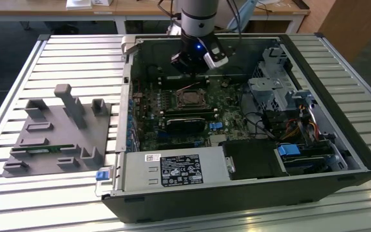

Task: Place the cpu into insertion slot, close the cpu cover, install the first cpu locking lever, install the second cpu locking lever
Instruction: 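Install the first cpu locking lever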

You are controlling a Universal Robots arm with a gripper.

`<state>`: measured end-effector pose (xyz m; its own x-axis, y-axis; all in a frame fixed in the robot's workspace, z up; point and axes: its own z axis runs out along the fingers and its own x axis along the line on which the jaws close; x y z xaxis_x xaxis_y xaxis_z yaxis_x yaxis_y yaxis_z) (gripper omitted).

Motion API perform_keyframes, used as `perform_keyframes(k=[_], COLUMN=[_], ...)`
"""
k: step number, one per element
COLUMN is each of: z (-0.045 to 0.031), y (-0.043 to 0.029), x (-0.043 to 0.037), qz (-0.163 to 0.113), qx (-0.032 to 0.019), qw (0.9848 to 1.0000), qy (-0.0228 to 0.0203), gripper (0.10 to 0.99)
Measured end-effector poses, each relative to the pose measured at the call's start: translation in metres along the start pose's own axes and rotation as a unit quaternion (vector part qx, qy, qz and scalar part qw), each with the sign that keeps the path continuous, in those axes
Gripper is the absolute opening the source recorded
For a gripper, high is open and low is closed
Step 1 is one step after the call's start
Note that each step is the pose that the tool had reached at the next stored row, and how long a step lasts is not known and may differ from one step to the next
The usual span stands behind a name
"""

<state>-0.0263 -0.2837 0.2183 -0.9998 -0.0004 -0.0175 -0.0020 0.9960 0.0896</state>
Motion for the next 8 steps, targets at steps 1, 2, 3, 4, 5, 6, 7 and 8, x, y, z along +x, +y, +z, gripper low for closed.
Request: perform_keyframes(k=[1,2,3,4,5,6,7,8], z=[0.0004,0.0009,0.0014,0.0020,0.0026,0.0033,0.0041,0.0050], y=[0.0000,-0.0001,-0.0001,-0.0002,-0.0002,-0.0003,-0.0004,-0.0005], x=[-0.0011,-0.0021,-0.0028,-0.0033,-0.0037,-0.0040,-0.0043,-0.0045], qz=[0.000,0.000,0.000,0.000,0.000,0.000,0.000,0.000], qx=[0.0000,0.0000,0.0000,0.0000,0.0000,0.0000,0.0000,0.0000], qw=[1.0000,1.0000,1.0000,1.0000,1.0000,1.0000,1.0000,1.0000], qy=[0.0000,0.0000,0.0000,0.0000,0.0000,0.0000,0.0000,0.0000], gripper=[0.106,0.106,0.106,0.106,0.106,0.106,0.106,0.106])
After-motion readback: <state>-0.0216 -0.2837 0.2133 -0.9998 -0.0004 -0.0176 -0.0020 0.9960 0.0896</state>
